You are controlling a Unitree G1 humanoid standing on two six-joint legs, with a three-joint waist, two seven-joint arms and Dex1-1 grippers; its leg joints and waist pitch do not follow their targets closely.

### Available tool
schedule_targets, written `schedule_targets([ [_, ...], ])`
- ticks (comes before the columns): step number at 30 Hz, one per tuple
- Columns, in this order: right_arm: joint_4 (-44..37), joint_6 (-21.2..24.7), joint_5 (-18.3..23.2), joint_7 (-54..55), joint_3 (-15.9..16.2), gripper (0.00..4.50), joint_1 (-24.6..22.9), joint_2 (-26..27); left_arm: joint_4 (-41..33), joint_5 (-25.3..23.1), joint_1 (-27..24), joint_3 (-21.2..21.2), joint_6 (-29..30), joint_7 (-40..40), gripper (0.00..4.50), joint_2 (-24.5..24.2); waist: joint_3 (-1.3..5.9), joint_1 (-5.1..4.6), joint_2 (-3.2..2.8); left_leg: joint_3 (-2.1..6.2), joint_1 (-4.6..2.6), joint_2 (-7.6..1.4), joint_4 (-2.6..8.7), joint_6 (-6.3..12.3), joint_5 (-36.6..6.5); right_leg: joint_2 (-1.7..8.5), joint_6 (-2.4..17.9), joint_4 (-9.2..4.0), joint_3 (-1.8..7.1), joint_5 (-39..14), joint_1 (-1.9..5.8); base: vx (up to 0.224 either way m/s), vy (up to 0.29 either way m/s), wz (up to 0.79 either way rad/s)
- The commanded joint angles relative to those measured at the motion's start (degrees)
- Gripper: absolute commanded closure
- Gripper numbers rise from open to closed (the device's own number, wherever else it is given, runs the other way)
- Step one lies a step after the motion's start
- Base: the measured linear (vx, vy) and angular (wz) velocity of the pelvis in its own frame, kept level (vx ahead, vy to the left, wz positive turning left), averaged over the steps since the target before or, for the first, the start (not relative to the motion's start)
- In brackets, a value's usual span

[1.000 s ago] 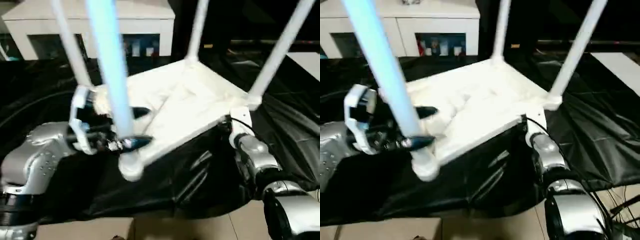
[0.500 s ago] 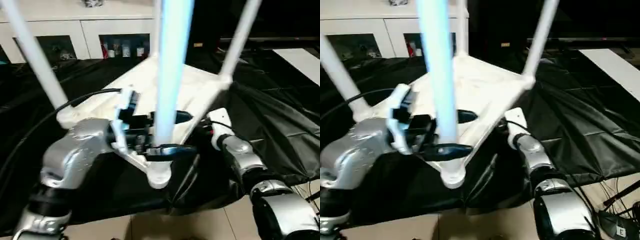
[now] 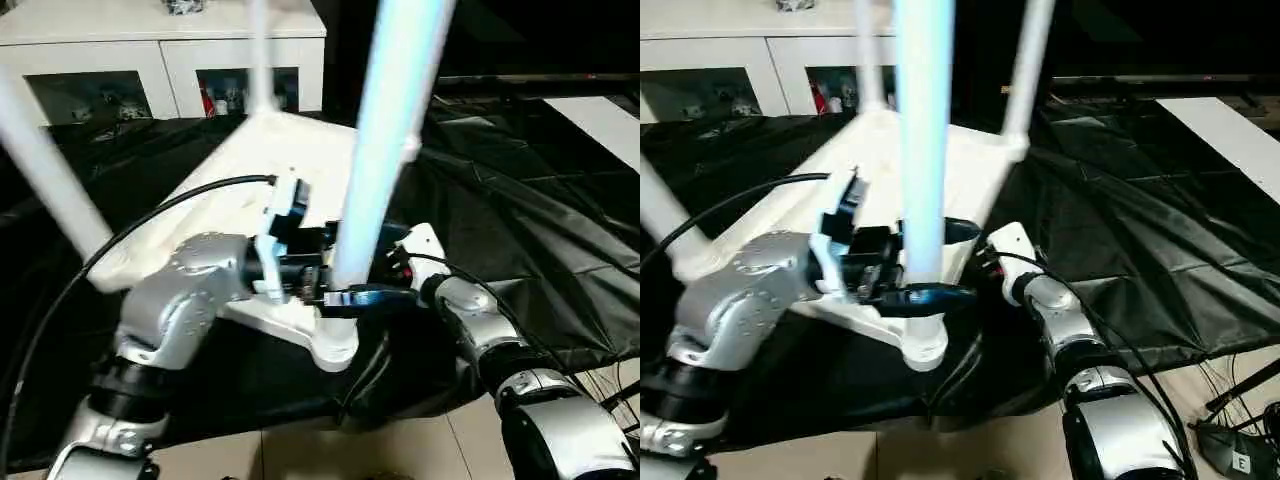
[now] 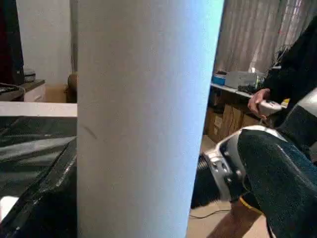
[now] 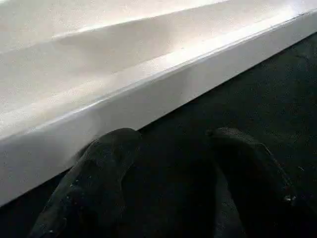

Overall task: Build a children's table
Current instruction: Rotate table base

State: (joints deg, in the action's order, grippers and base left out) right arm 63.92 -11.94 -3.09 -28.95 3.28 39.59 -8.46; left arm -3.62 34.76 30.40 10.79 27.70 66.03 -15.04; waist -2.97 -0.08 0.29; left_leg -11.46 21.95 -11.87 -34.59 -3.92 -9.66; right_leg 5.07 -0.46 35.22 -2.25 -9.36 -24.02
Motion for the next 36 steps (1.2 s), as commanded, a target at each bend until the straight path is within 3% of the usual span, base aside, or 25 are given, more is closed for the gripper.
schedule_targets([
  [1,-3.1,-2.01,-0.13,-4.78,3.0,1.39,-0.21,2.87,0.97,-1.58,1.9,2.13,-0.94,-0.56,0.03,1.36,4.02,0.55,0.25,0.38,-0.75,-0.77,3.9,2.28,-15.07,1.68,14.82,-3.64,1.39,-11.32,3.12,0.0,0.0,0.0],
  [10,-3.24,-2.0,-1.15,-4.0,2.78,1.39,-0.81,1.91,9.08,-9.09,4.82,2.25,-5.78,-6.96,0.03,2.87,4.09,0.76,-0.18,0.37,-1.11,-0.82,3.89,2.79,-15.33,1.59,15.49,-3.81,1.35,-10.25,2.98,0.0,0.0,0.0],
  [16,-2.51,-1.88,-1.56,1.05,1.67,1.39,-0.08,0.55,14.86,-14.48,6.78,2.06,-8.33,-12.9,0.03,3.37,4.03,0.9,0.15,0.47,-0.86,-0.66,3.93,2.18,-16.01,1.85,14.67,-3.98,1.31,-12.49,3.23,0.0,0.0,0.0],
  [22,-2.36,-1.94,1.79,3.95,-3.74,1.39,1.34,-2.86,20.53,-21.07,8.56,2.84,-12.67,-19.03,0.03,3.51,4.01,0.95,0.11,0.59,-0.95,-0.66,3.97,2.13,-17.16,1.77,13.3,-4.33,1.17,-15.07,3.03,0.0,0.0,0.0],
  [24,-2.4,-2.0,2.15,4.17,-4.2,1.39,1.44,-3.3,21.13,-21.64,8.67,3.02,-13.11,-19.41,0.03,3.54,4.08,0.99,0.25,0.57,-0.88,-0.58,3.88,2.11,-17.01,1.77,13.06,-4.37,1.1,-15.36,3.04,0.0,0.0,0.0],
  [25,-2.73,-2.42,2.78,4.59,-5.21,1.39,1.54,-4.94,22.38,-22.6,8.67,3.26,-13.6,-20.21,0.03,3.54,4.06,0.96,-0.02,0.53,-0.75,-0.55,3.87,2.16,-16.75,1.78,13.18,-4.46,1.13,-14.82,3.01,0.0,0.0,0.0],
  [32,-5.77,-2.72,3.9,0.69,-6.35,1.39,-0.03,-8.67,18.73,-20.0,4.59,4.87,-12.6,-12.28,0.03,1.5,4.43,1.17,-0.02,0.49,-0.52,-0.62,3.61,4.05,-13.88,1.78,15.62,-3.84,1.02,-9.16,3.29,0.0,0.0,0.0],
  [36,-7.95,-2.74,2.12,-4.64,-3.76,1.39,-2.34,-11.19,20.35,-20.64,2.79,6.08,-11.72,-9.59,0.19,-0.47,4.33,1.5,-0.18,0.34,-0.83,-0.76,3.62,4.68,-14.14,1.54,16.19,-3.87,1.02,-8.11,3.12,0.0,0.0,0.0],
])
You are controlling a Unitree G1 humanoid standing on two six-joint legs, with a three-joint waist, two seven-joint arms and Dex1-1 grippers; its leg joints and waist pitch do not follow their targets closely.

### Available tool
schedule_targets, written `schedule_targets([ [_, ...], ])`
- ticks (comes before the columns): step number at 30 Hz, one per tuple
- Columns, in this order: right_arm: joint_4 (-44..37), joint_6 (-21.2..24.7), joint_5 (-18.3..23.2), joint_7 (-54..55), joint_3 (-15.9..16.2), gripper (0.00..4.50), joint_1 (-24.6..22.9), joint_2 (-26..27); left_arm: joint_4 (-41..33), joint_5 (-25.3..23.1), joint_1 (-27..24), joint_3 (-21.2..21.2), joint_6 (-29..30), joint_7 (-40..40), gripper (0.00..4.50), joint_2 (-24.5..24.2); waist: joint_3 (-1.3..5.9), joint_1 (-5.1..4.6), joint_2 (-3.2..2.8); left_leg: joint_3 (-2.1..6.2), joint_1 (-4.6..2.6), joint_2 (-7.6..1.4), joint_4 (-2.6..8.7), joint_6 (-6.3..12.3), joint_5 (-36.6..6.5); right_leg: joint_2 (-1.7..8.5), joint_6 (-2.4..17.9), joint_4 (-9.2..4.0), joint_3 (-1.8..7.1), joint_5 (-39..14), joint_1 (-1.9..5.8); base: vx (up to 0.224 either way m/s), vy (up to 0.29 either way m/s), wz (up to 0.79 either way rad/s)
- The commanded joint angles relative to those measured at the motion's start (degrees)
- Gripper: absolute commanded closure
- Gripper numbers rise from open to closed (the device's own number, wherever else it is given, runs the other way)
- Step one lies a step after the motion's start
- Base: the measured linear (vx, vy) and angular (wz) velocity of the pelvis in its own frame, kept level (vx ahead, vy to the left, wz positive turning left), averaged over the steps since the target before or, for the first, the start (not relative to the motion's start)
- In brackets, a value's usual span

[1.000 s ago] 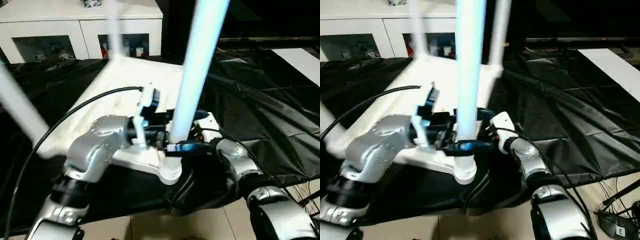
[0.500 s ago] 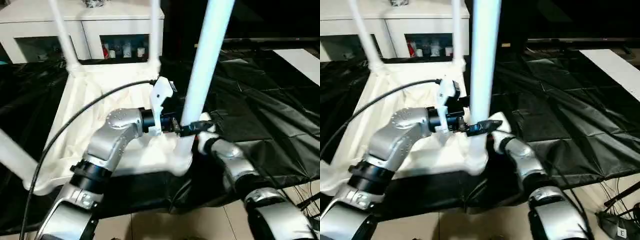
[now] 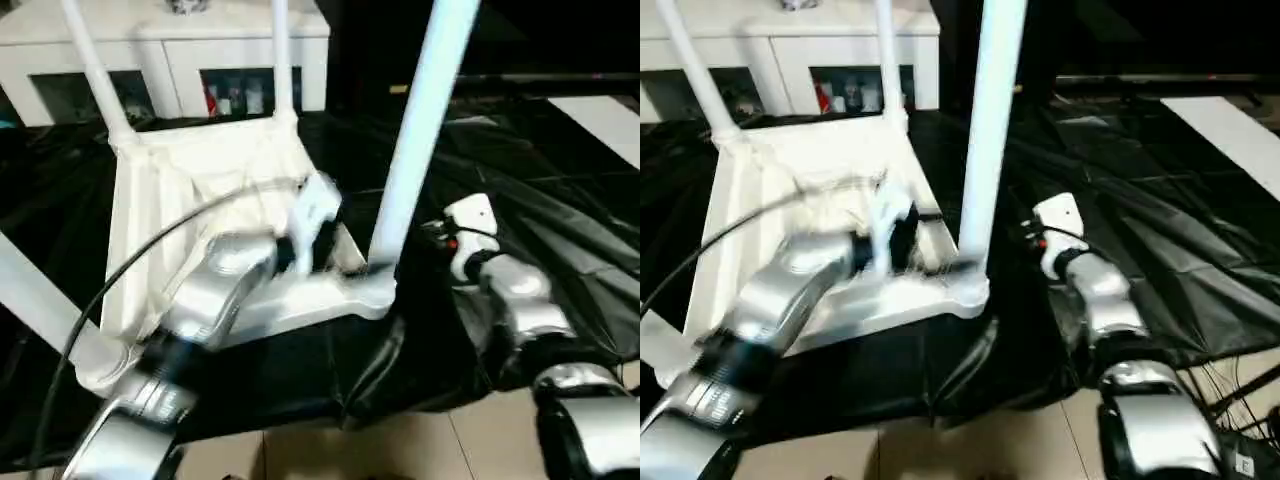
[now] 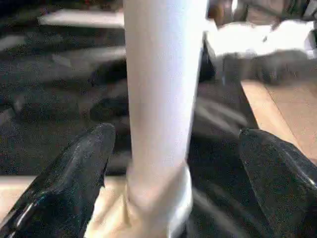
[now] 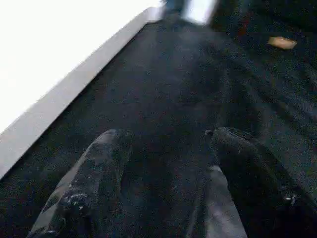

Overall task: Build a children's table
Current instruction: Rotate table base, then rotate leg to tighten

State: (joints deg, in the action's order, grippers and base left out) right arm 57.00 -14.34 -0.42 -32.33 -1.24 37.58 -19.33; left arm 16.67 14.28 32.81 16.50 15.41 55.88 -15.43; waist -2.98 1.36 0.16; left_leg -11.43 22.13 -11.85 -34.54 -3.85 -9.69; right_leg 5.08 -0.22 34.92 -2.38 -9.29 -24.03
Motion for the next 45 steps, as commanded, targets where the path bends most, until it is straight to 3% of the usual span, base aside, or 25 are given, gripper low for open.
schedule_targets([
  [1,-2.19,-0.49,-0.91,-3.88,2.12,1.39,-1.38,-1.29,2.15,-1.25,0.48,0.45,0.89,0.11,0.19,-0.48,4.22,0.33,-0.04,0.24,-1.15,-0.73,3.69,4.36,-15.01,1.43,15.82,-3.74,1.15,-9.21,3.03,0.0,0.0,0.0],
  [7,-8.72,0.64,-1.12,-12.87,5.88,1.39,-5.22,-3.23,8.89,-7.67,0.89,4.22,-1.07,-0.35,0.69,-2.16,3.98,0.88,0.07,0.53,-1.19,-0.8,4.08,2.8,-18.02,1.76,12.92,-4.26,1.27,-14.76,2.99,0.0,0.0,0.0],
  [13,-17.88,4.13,3.17,-21.9,7.01,1.39,-9.45,-4.87,11.21,-8.87,1.19,5.25,-1.57,-0.91,1.13,-1.26,4.13,1.14,0.26,0.55,-0.96,-0.91,3.98,4.24,-15.82,1.79,13.9,-3.98,1.35,-10.7,3.24,0.0,0.0,0.0],
  [14,-21.35,5.44,4.47,-25.24,7.79,1.39,-11.25,-6.41,12.33,-9.86,1.43,5.59,-2.06,-1.58,1.13,-1.08,4.1,1.25,-0.21,0.59,-1.02,-0.84,3.97,4.44,-15.55,1.77,13.94,-4.03,1.36,-10.35,3.25,0.0,0.0,0.0],
  [15,-23.22,6.2,5.06,-26.91,8.16,1.39,-12.25,-7.27,13.07,-10.33,1.6,5.63,-2.37,-1.86,1.37,-0.95,4.02,1.39,0.04,0.53,-1.1,-1.0,3.97,4.68,-15.94,1.78,14.1,-4.19,1.34,-10.4,3.22,0.0,0.0,0.0],
  [16,-23.76,6.44,5.22,-27.39,8.26,1.39,-12.54,-7.51,13.31,-10.46,1.65,5.63,-2.47,-1.92,1.49,-0.91,3.95,1.42,-0.14,0.54,-1.05,-0.9,4.0,4.66,-16.41,1.7,14.08,-4.21,1.3,-11.09,3.21,0.0,0.0,0.0],
  [19,-27.83,8.56,6.2,-30.67,8.74,1.39,-14.76,-9.33,14.56,-11.31,1.94,5.93,-2.82,-1.11,1.57,-0.96,3.71,1.6,0.13,0.67,-1.14,-0.91,4.28,3.69,-19.41,1.89,12.13,-4.85,1.23,-17.66,3.0,0.0,0.0,0.0],
  [20,-29.12,9.11,6.0,-31.16,8.77,1.39,-15.49,-9.98,14.4,-11.55,1.84,6.27,-2.69,-0.19,1.83,-1.36,3.64,1.66,0.04,0.72,-1.25,-0.97,4.33,3.38,-20.08,1.98,11.55,-5.08,1.27,-19.28,2.78,0.0,0.0,0.0],
  [25,-30.9,10.61,5.68,-30.94,8.16,1.39,-16.46,-11.56,12.72,-11.38,1.36,6.63,-2.28,2.51,2.04,-2.87,3.59,1.49,0.08,0.86,-1.23,-1.0,4.47,2.56,-20.48,1.97,11.08,-5.21,1.31,-20.8,2.54,0.0,0.0,0.0],
  [27,-31.82,11.48,6.0,-31.2,7.94,1.39,-16.9,-12.47,12.57,-11.69,1.19,6.68,-2.51,3.48,2.36,-3.37,3.64,1.54,0.17,0.85,-1.24,-1.0,4.46,2.58,-20.38,2.01,10.99,-5.17,1.32,-20.8,2.55,0.0,0.0,0.0],
  [36,-34.13,13.1,6.45,-31.92,8.0,1.39,-17.55,-12.89,14.09,-13.16,1.3,7.12,-3.13,3.6,2.82,-3.62,3.79,1.55,0.08,0.8,-1.04,-1.02,4.35,3.16,-18.64,2.06,12.06,-4.81,1.32,-17.34,2.73,0.0,0.0,0.0],
  [45,-35.65,14.31,6.26,-31.6,8.12,1.39,-17.74,-13.52,10.56,-16.88,1.57,10.32,1.77,6.79,3.65,-6.82,3.63,1.33,-0.22,0.98,-1.18,-1.06,4.6,2.14,-20.51,2.13,10.92,-5.16,1.34,-20.94,2.57,0.0,0.0,0.0],
])
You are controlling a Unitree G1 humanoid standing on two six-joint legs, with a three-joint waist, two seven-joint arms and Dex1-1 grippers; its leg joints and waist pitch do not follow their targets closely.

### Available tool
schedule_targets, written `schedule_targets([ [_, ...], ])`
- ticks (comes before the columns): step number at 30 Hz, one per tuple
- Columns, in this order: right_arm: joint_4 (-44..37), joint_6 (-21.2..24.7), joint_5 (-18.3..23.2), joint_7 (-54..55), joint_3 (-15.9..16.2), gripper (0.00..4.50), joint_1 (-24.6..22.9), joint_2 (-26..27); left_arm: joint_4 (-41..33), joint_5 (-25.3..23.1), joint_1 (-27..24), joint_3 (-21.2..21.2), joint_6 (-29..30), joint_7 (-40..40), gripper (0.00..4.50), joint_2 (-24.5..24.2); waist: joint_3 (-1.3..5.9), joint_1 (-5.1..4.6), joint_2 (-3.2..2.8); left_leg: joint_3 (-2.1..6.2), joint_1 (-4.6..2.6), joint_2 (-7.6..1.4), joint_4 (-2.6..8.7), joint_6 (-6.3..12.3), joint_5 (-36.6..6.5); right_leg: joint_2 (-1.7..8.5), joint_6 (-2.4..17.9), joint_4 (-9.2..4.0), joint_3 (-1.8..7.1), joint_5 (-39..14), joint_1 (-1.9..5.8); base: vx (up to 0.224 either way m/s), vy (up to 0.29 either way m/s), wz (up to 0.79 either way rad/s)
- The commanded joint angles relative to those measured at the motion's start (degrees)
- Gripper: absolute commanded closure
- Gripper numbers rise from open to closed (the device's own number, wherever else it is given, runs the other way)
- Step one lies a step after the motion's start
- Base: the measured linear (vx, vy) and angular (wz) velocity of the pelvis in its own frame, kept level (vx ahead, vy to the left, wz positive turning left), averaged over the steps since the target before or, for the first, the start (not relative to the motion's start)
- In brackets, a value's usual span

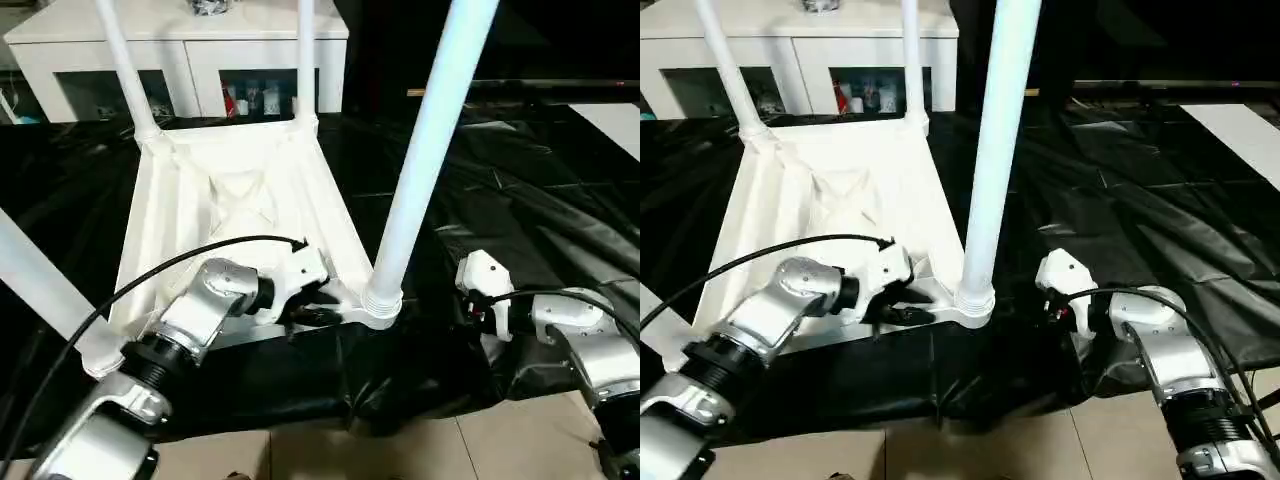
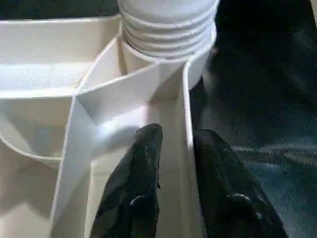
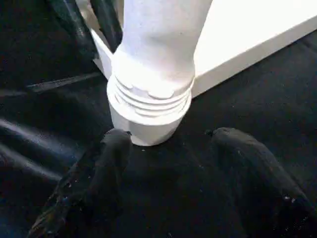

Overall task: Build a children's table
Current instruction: Rotate leg to tighten

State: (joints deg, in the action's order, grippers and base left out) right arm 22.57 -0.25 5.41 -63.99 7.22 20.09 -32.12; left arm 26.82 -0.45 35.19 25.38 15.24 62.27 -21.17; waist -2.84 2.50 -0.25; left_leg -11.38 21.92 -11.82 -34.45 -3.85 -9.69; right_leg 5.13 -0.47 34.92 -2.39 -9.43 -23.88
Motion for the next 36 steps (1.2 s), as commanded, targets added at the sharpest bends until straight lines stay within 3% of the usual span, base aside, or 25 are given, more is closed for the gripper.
schedule_targets([
  [1,-1.28,0.28,0.43,0.09,-0.35,1.39,-0.23,-0.72,0.13,-2.18,-0.87,1.44,2.31,0.42,3.62,-1.19,3.47,0.08,0.21,0.92,-0.9,-1.05,4.51,2.11,-20.51,2.03,11.31,-5.12,1.33,-20.42,2.44,0.0,0.0,0.0],
  [3,-1.54,0.42,0.42,0.15,-0.37,1.39,-0.31,-0.74,-0.16,-2.25,-0.91,1.47,2.65,0.22,3.63,-1.32,3.46,0.01,0.22,0.9,-0.91,-1.06,4.5,2.18,-20.51,2.04,11.49,-5.17,1.35,-20.26,2.43,0.0,0.0,0.0],
  [6,-1.64,0.45,0.38,0.35,-0.41,1.39,-0.3,-0.72,-0.83,-2.22,-1.04,1.38,3.08,0.12,4.07,-1.56,3.44,-0.14,0.17,0.93,-0.89,-1.01,4.5,2.19,-20.71,2.03,11.53,-5.16,1.28,-20.56,2.45,0.0,0.0,0.0],
  [8,-1.68,0.47,0.46,0.55,-0.46,1.39,-0.16,-0.65,-1.51,-2.12,-1.3,0.93,3.4,-0.07,4.01,-1.63,3.44,-0.22,0.18,0.95,-0.87,-1.05,4.52,2.19,-20.81,2.02,11.61,-5.17,1.28,-20.45,2.42,0.0,0.0,0.0],
  [11,-1.67,0.48,0.54,0.59,-0.5,1.39,-0.12,-0.63,-2.25,-2.1,-1.56,0.71,3.87,-0.1,4.39,-1.7,3.43,-0.24,0.17,0.92,-0.96,-1.01,4.47,2.17,-21.33,2.0,11.34,-5.29,1.26,-21.53,2.32,0.0,0.0,0.0],
  [19,-1.12,0.19,0.77,0.57,-0.6,1.39,0.0,-0.56,-5.89,1.28,-4.89,-3.14,3.54,-1.47,4.43,-1.37,3.4,-0.48,0.39,1.04,-0.62,-1.01,4.54,2.21,-20.96,2.08,10.91,-5.21,1.25,-21.98,2.49,0.0,0.0,0.0],
  [26,-0.66,-0.01,2.36,1.25,-1.82,1.39,0.81,0.75,-8.04,3.9,-7.75,-5.02,2.52,-1.15,4.43,-0.83,3.71,-0.52,0.35,0.69,-0.65,-1.04,4.25,3.68,-17.43,1.93,12.62,-4.74,1.4,-16.29,2.51,0.0,0.0,0.0],
  [27,-0.52,0.43,3.46,1.92,-2.45,1.39,1.26,2.06,-8.76,5.32,-8.76,-5.89,2.12,-0.67,4.43,0.11,3.73,-0.53,0.55,0.59,-0.5,-0.97,4.17,4.02,-16.53,1.94,13.16,-4.58,1.4,-14.95,2.61,0.0,0.0,0.0],
  [36,-1.18,0.36,3.41,2.77,-0.37,1.39,1.39,4.7,-8.35,1.55,-9.73,-1.79,3.32,-0.29,4.43,-0.37,3.49,-0.5,0.23,0.7,-0.8,-1.06,4.5,2.88,-18.6,1.95,11.75,-4.92,1.45,-18.72,2.42,0.0,0.0,0.0],
])
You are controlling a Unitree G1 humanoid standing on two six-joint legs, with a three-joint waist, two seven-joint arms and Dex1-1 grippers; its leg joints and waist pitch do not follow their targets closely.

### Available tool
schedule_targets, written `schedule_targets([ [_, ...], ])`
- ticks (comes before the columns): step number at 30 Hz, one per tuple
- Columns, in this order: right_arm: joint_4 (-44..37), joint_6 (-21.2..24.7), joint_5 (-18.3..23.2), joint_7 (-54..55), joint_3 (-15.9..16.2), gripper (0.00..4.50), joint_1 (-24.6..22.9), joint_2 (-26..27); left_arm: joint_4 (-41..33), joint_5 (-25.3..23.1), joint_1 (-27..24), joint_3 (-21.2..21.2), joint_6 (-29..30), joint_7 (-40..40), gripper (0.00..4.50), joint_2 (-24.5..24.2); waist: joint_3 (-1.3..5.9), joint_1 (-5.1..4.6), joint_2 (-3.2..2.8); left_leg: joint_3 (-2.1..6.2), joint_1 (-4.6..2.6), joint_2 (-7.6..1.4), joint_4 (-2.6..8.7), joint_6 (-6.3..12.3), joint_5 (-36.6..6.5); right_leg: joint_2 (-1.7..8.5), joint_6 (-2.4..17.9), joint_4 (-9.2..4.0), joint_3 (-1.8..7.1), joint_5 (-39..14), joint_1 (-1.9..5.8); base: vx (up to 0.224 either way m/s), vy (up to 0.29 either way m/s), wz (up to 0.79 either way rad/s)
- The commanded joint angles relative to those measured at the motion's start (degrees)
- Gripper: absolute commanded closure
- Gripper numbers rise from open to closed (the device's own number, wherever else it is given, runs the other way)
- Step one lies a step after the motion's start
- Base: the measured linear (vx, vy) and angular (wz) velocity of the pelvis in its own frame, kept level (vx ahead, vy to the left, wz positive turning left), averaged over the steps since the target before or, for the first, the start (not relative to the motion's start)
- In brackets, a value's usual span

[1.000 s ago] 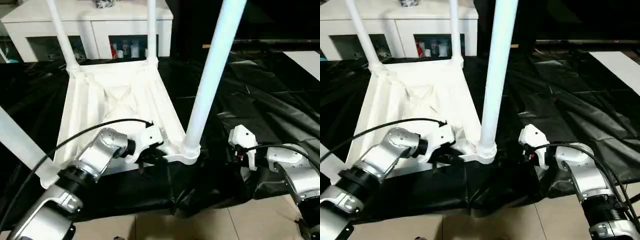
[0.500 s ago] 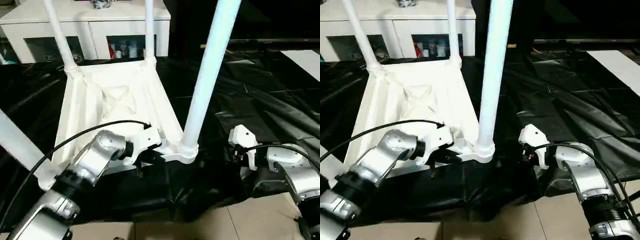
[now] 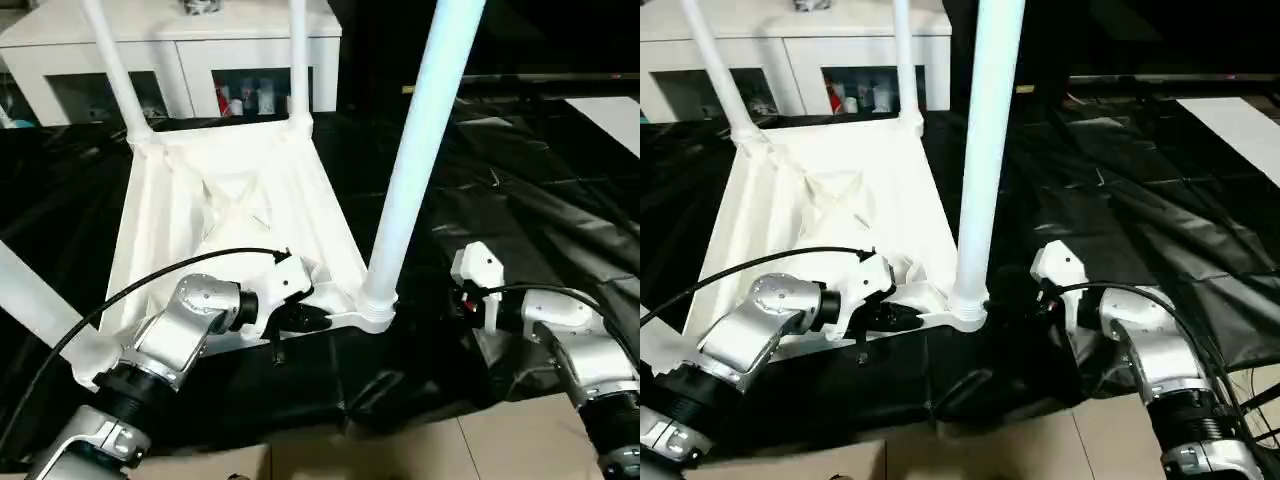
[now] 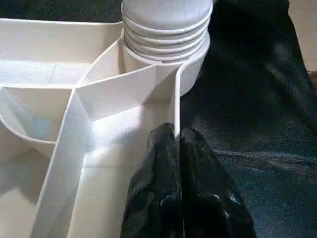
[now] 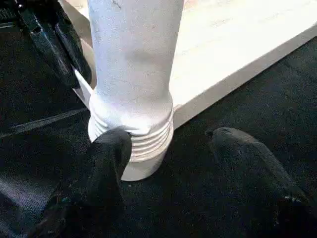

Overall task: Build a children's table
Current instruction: Rotate leg to tighten

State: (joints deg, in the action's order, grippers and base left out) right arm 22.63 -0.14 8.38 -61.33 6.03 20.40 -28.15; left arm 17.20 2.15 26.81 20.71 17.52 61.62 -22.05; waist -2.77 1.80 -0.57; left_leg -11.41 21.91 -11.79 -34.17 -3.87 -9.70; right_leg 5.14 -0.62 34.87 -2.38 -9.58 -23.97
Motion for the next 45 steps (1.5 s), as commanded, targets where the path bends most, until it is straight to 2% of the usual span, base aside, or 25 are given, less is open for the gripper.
schedule_targets([
  [1,-1.35,0.25,0.4,0.03,0.94,1.39,1.03,0.75,1.39,-1.28,-1.31,3.06,1.04,0.29,4.43,0.47,3.4,0.18,0.59,0.74,-0.79,-1.09,4.25,2.82,-18.82,1.95,11.74,-4.94,1.45,-18.98,2.5,0.0,0.0,0.0],
  [2,-1.87,0.14,0.11,-0.42,1.53,1.39,0.77,0.94,1.93,-2.41,-1.14,3.72,0.98,0.0,4.43,0.44,3.43,0.21,0.41,0.78,-0.84,-1.08,4.25,2.73,-18.87,1.96,11.51,-4.96,1.45,-19.28,2.48,0.0,0.0,0.0],
  [6,-2.24,0.42,-0.49,0.45,2.4,1.39,0.57,2.59,2.42,-3.23,-0.9,4.08,1.14,-0.33,4.43,0.72,3.31,0.08,0.49,0.86,-0.82,-1.02,4.35,2.38,-19.94,1.98,10.81,-5.17,1.4,-21.4,2.39,0.0,0.0,0.0],
  [8,-2.72,2.81,1.05,-0.09,2.39,1.23,0.57,3.57,2.84,-3.54,-0.63,4.25,1.03,-0.66,4.47,0.87,3.22,-0.05,0.74,0.88,-0.9,-0.98,4.39,2.17,-21.12,1.9,10.34,-5.38,1.37,-23.12,2.27,0.0,0.0,0.0],
  [10,-3.33,5.14,2.53,-1.03,2.69,1.13,0.46,4.33,3.54,-3.82,-0.21,4.27,0.88,-1.32,4.5,1.25,3.05,-0.11,0.65,1.0,-1.02,-0.93,4.49,1.94,-22.44,1.93,9.71,-5.56,1.32,-25.48,2.16,0.0,0.0,0.0],
  [13,-2.75,2.95,0.75,0.38,3.3,0.94,0.59,4.62,4.08,-4.08,0.23,3.91,0.92,-1.91,4.5,1.7,3.05,0.1,0.68,1.06,-1.43,-1.05,4.5,0.96,-23.35,2.09,8.69,-5.93,1.42,-27.83,1.73,0.0,0.0,0.0],
  [14,-2.17,2.12,0.09,1.09,3.3,0.81,0.82,4.86,4.31,-4.22,0.41,3.74,0.94,-2.18,4.5,1.95,3.07,0.24,0.53,1.06,-1.59,-1.09,4.5,0.9,-23.57,2.08,8.83,-5.91,1.48,-27.55,1.62,0.0,0.0,0.0],
  [17,-0.13,-0.21,-1.43,2.62,3.52,0.73,1.75,5.86,4.51,-4.17,0.8,3.66,1.27,-2.68,4.5,2.86,3.16,0.3,0.53,1.11,-1.31,-1.15,4.69,0.86,-23.19,2.05,9.3,-5.67,1.49,-25.18,1.84,0.0,0.0,0.0],
  [18,-0.13,-0.21,-1.43,2.62,3.52,0.73,1.75,5.86,4.51,-4.17,0.8,3.66,1.27,-2.68,4.5,2.86,3.26,0.25,0.51,1.13,-1.14,-1.08,4.7,0.9,-22.72,2.03,9.78,-5.47,1.49,-23.65,1.97,0.0,0.0,0.0],
  [21,1.51,0.18,-2.04,4.16,3.41,0.73,2.72,6.96,4.44,-4.2,0.84,3.77,1.43,-2.48,4.5,3.31,3.35,0.3,0.36,0.96,-1.26,-1.11,4.65,1.28,-21.73,2.0,11.08,-5.21,1.6,-20.41,2.03,0.0,0.0,0.0],
  [24,2.18,0.31,-1.88,4.26,3.57,0.73,3.07,7.13,4.49,-4.29,0.87,3.64,1.43,-2.54,4.5,3.34,3.4,0.43,0.55,0.9,-1.02,-1.08,4.61,1.68,-20.34,2.03,11.62,-4.96,1.62,-18.47,2.41,0.0,0.0,0.0],
  [31,3.57,-0.72,-2.32,3.24,3.93,0.73,3.19,6.67,4.72,-4.42,0.92,3.4,1.46,-2.62,4.5,2.88,3.28,0.49,0.52,0.97,-1.06,-1.11,4.69,1.57,-20.98,2.1,10.71,-5.22,1.58,-21.24,2.3,0.0,0.0,0.0],
  [36,4.48,-0.98,-2.32,3.05,3.59,0.73,3.2,6.23,5.05,-4.43,1.1,3.27,1.34,-2.54,4.5,2.56,3.26,0.41,0.39,0.92,-1.06,-1.05,4.68,1.58,-21.35,2.07,11.18,-5.26,1.57,-20.61,2.31,0.0,0.0,0.0],
  [37,4.58,-1.01,-2.34,3.1,3.61,0.9,3.26,6.27,5.13,-4.42,1.12,3.26,1.29,-2.5,4.5,2.52,3.25,0.38,0.44,0.94,-1.08,-1.05,4.67,1.54,-21.55,2.05,11.12,-5.27,1.55,-20.94,2.28,0.0,0.0,0.0],
  [39,4.64,-0.88,-2.26,3.03,3.62,0.9,3.27,6.35,5.24,-4.45,1.2,3.28,1.21,-2.41,4.5,2.43,3.22,0.38,0.39,0.99,-1.09,-1.06,4.73,1.37,-21.95,2.08,10.96,-5.31,1.54,-21.49,2.3,0.0,0.0,0.0],
  [41,5.06,-0.93,-2.13,3.01,3.52,1.18,3.22,6.47,5.22,-4.42,1.27,3.28,1.27,-2.31,4.5,2.33,3.26,0.37,0.47,0.98,-1.11,-1.06,4.69,1.34,-22.07,2.11,10.83,-5.34,1.57,-21.7,2.28,0.0,0.0,0.0],
  [45,5.51,-1.14,-1.95,3.07,3.32,1.47,3.31,6.6,5.34,-4.4,1.35,3.28,1.2,-2.25,4.5,2.23,3.29,0.38,0.32,0.99,-1.07,-1.09,4.74,1.36,-21.68,2.06,11.28,-5.21,1.56,-20.37,2.34,0.0,0.0,0.0],
])
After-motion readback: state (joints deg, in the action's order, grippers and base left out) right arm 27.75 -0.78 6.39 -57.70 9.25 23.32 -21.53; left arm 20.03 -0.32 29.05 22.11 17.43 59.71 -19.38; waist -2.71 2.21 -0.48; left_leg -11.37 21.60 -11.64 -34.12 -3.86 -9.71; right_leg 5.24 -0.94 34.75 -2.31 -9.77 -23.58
